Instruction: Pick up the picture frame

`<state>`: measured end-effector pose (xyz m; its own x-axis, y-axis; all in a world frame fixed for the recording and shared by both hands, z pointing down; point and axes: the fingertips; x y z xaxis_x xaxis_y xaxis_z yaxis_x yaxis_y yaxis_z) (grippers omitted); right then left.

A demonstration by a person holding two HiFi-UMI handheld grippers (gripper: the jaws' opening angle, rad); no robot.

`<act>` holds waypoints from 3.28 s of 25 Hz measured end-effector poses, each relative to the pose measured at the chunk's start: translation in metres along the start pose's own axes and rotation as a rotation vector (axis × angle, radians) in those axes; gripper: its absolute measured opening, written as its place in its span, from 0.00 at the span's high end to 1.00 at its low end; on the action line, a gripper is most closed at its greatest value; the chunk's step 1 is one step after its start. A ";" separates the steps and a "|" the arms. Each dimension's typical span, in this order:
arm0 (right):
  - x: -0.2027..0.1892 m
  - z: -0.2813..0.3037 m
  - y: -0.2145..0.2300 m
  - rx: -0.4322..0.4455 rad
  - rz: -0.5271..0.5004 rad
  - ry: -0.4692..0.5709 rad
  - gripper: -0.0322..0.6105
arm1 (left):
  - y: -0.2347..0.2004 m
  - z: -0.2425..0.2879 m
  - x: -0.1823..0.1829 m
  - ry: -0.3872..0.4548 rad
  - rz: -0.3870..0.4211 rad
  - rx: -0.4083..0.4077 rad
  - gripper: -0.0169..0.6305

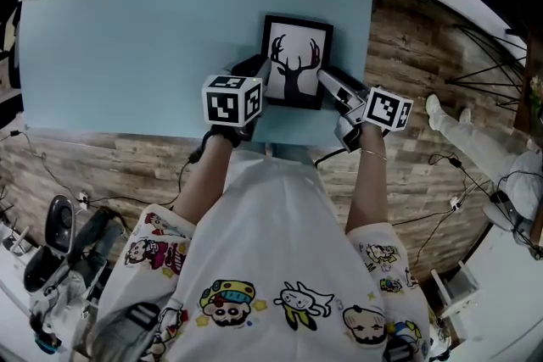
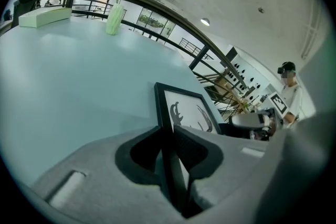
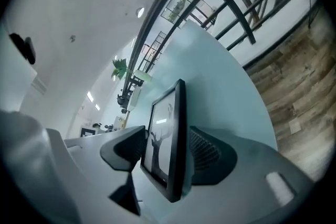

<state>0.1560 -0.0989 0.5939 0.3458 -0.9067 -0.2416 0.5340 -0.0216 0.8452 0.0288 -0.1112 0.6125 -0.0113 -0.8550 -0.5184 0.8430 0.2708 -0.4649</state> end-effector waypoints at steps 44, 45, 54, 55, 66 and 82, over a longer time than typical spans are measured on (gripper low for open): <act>-0.009 0.054 -0.047 0.359 0.122 -0.299 0.86 | 0.000 0.000 0.002 -0.028 -0.081 -0.075 0.86; -0.009 0.055 -0.044 0.335 0.121 -0.294 0.91 | 0.000 -0.001 0.002 -0.028 -0.081 -0.075 0.86; -0.010 0.056 -0.042 0.332 0.110 -0.284 0.91 | -0.001 0.000 0.000 -0.024 -0.075 -0.070 0.86; -0.009 0.056 -0.043 0.339 0.109 -0.281 0.91 | -0.001 0.001 0.000 -0.024 -0.075 -0.070 0.86; -0.007 0.050 -0.054 0.365 0.103 -0.230 0.92 | 0.004 -0.012 0.012 0.026 -0.025 -0.091 0.86; 0.043 0.004 -0.069 0.296 -0.021 -0.078 0.92 | 0.039 -0.034 0.071 0.141 0.077 -0.097 0.86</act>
<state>0.1307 -0.1383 0.5270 0.2710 -0.9340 -0.2329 0.2887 -0.1520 0.9453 0.0420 -0.1465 0.5331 -0.0298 -0.7612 -0.6478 0.7884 0.3805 -0.4833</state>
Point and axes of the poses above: the fingertips, and each gripper's own axes: z forward along the fingers, y to its right, x out of its top, and after that the axes turned 2 degrees about z, right-handed
